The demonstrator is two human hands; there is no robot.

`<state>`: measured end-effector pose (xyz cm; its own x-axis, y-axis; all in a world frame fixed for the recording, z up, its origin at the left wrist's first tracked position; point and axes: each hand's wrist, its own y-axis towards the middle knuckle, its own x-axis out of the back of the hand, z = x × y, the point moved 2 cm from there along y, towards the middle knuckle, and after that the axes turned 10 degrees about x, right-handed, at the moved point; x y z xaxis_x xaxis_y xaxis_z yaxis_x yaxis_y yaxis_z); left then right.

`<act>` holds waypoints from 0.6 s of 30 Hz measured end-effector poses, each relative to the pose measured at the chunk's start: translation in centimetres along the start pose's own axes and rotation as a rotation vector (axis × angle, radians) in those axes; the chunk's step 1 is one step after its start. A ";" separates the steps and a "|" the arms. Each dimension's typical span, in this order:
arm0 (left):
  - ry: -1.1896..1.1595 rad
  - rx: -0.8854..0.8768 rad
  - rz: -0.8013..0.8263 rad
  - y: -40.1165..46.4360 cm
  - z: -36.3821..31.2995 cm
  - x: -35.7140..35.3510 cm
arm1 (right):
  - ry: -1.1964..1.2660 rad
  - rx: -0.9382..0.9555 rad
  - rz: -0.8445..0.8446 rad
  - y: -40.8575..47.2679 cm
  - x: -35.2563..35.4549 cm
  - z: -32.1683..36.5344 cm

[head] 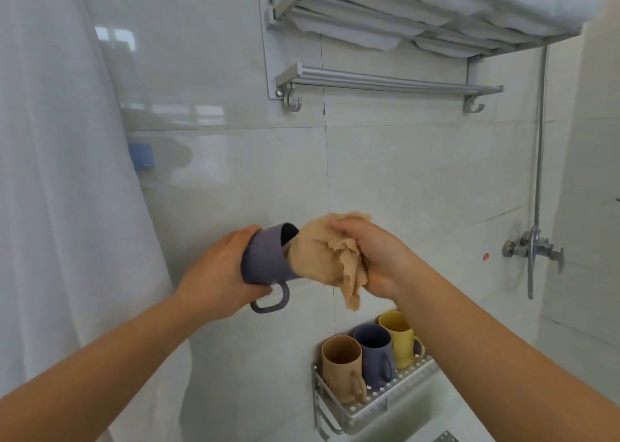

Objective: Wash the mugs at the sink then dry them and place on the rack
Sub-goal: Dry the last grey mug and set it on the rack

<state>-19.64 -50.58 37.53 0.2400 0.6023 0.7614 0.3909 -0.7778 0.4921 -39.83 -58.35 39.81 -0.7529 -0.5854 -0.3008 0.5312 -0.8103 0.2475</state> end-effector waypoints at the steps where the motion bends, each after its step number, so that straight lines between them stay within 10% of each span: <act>1: -0.059 0.026 0.033 -0.1 0.1 0.2 | -0.033 0.042 -0.054 0.1 0.2 0.2; 5: -0.258 0.110 0.220 -0.4 0.3 0.4 | -0.412 0.314 -0.165 -0.8 -0.2 0.6; 11: -0.083 -0.024 0.435 -0.8 -0.9 0.9 | -1.368 0.661 0.599 -2.3 -2.4 -3.7; 15: 0.057 -0.085 0.449 -0.8 -0.9 1.0 | -1.451 0.474 0.752 -1.3 -1.7 -5.8; 18: 0.038 -0.108 0.440 -1.1 -0.7 0.5 | -0.990 0.172 0.666 -1.0 -2.0 -6.9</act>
<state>-20.57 -49.52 37.70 0.3293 0.2053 0.9216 0.1637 -0.9737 0.1584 -36.22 -56.52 33.84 -0.3624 -0.5521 0.7509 0.9268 -0.2987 0.2276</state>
